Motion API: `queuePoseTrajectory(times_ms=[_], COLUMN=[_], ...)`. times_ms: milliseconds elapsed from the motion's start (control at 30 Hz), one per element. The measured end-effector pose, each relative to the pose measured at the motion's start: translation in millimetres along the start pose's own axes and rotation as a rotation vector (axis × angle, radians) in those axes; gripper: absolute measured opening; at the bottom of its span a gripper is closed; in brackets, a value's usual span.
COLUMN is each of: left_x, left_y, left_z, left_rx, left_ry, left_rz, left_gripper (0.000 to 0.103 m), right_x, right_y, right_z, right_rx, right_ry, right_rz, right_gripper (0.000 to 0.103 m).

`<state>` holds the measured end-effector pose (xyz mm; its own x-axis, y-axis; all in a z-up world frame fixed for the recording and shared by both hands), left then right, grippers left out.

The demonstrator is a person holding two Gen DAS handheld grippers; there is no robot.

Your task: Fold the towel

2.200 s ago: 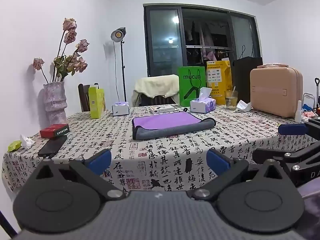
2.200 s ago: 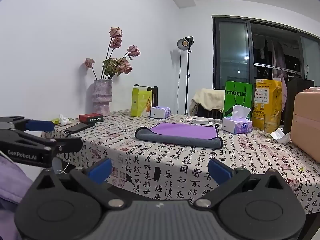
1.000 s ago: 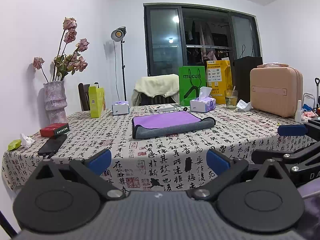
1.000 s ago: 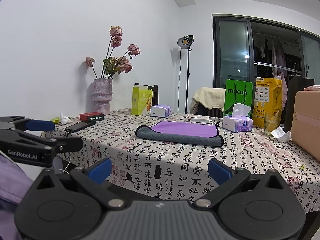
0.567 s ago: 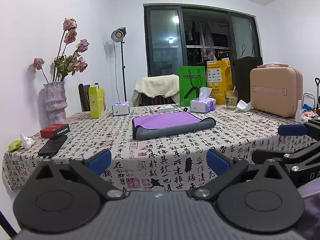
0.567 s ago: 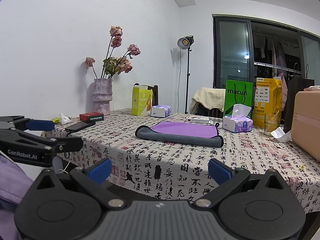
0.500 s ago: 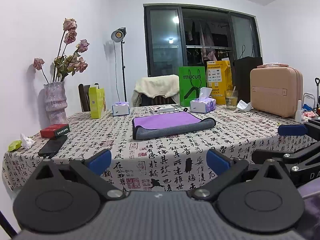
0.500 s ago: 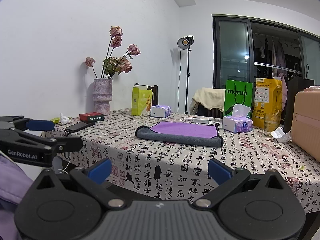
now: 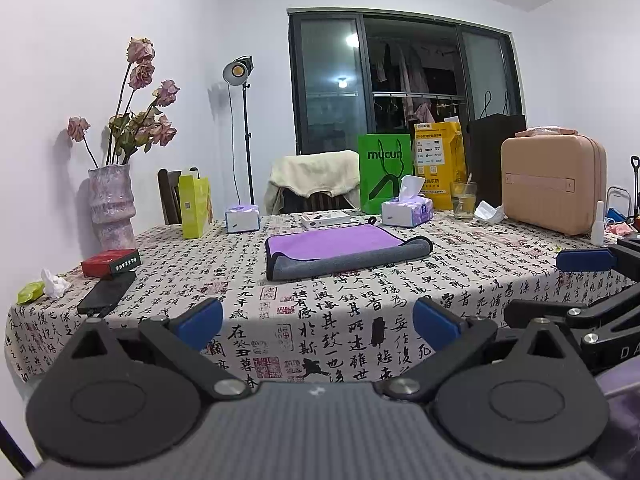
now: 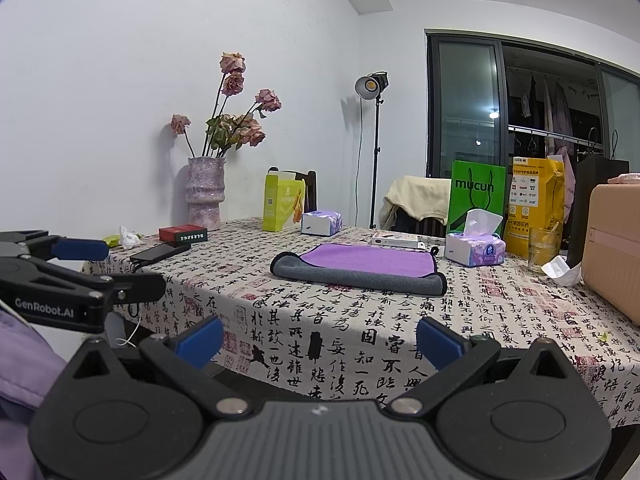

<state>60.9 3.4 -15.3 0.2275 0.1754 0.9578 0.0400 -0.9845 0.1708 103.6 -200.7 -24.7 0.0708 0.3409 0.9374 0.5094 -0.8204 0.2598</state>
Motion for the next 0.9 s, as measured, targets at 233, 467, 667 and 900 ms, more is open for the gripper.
queuePoseTrajectory(times_ms=[233,467,667,900], left_x=[-0.1,0.3,0.2,0.0], left_y=[0.5,1.2,1.3,1.1], left_z=[-0.4,-2.0,-2.0,-1.7], left_rx=[0.000,0.000,0.001,0.000], left_ry=[0.001,0.000,0.001,0.000], left_rz=[0.001,0.000,0.000,0.001], left_gripper=[0.103,0.103,0.103,0.103], right_x=[0.0,0.4,0.3,0.2], right_y=[0.0,0.2,0.3,0.3], right_z=[0.0,-0.2,-0.2,-0.4], right_rx=[0.000,0.000,0.000,0.001], right_ry=[0.000,-0.001,-0.001,-0.001], right_rz=[0.000,0.001,0.001,0.001], right_gripper=[0.103,0.103,0.103,0.103])
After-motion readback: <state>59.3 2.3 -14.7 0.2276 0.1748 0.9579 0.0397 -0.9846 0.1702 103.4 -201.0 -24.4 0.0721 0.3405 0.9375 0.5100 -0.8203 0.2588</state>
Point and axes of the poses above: each gripper's, at about its wrist camera, not at the fingertips, and z roughly the way its jaws point, y to its right, x to its top, the point moved 6 cm from there along z, roughly the way its jaws point, and after that the axes turned 15 degrees about -z, right-handed, at the moved point
